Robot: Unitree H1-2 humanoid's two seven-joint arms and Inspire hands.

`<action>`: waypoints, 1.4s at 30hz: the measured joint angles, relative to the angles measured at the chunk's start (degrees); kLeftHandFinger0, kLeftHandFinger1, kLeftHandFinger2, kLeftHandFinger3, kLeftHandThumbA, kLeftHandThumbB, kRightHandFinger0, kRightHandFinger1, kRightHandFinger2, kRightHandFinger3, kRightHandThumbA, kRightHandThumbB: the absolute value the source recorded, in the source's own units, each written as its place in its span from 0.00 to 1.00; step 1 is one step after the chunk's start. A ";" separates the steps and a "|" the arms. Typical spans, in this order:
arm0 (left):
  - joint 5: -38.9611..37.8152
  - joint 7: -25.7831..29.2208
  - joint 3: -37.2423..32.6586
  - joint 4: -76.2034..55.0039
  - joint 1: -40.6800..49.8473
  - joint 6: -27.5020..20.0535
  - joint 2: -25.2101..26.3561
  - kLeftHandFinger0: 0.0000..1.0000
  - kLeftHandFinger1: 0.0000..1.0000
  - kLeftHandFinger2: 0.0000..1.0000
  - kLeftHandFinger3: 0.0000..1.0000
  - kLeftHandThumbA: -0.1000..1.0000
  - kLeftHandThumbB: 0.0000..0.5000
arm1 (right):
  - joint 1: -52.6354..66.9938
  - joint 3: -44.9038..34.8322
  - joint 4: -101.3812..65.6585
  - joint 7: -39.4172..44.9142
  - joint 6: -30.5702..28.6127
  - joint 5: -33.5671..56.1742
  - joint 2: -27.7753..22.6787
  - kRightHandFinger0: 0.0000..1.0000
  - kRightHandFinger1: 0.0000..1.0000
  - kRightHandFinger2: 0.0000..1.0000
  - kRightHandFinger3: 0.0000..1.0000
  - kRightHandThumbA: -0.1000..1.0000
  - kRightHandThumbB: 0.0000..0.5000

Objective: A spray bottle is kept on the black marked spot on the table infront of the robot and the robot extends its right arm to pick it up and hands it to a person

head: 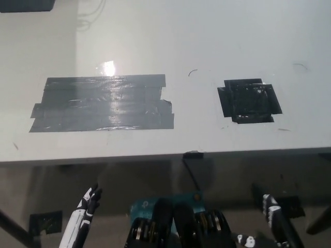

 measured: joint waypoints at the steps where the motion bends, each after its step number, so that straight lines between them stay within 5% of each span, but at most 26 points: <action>1: 0.00 0.00 -0.01 0.00 -0.03 0.00 0.00 1.00 1.00 1.00 1.00 1.00 1.00 | -0.32 0.00 0.80 0.57 -0.22 0.34 0.08 1.00 1.00 1.00 1.00 1.00 1.00; 16: -0.21 0.01 -0.03 -0.85 0.11 -0.02 0.04 1.00 1.00 1.00 1.00 1.00 1.00 | -1.16 -0.20 4.56 4.79 -2.11 2.41 0.06 1.00 1.00 1.00 1.00 1.00 0.91; 20: -0.27 0.02 0.27 -0.85 0.08 -0.02 0.08 1.00 1.00 1.00 1.00 1.00 1.00 | -1.26 -0.74 4.55 5.05 -2.11 2.72 0.08 1.00 1.00 1.00 1.00 1.00 0.99; 42: -2.11 -0.01 2.02 -1.90 4.46 0.04 -0.07 1.00 1.00 1.00 1.00 1.00 1.00 | 0.76 -1.93 3.97 5.90 -2.34 2.92 0.93 1.00 1.00 1.00 1.00 1.00 0.92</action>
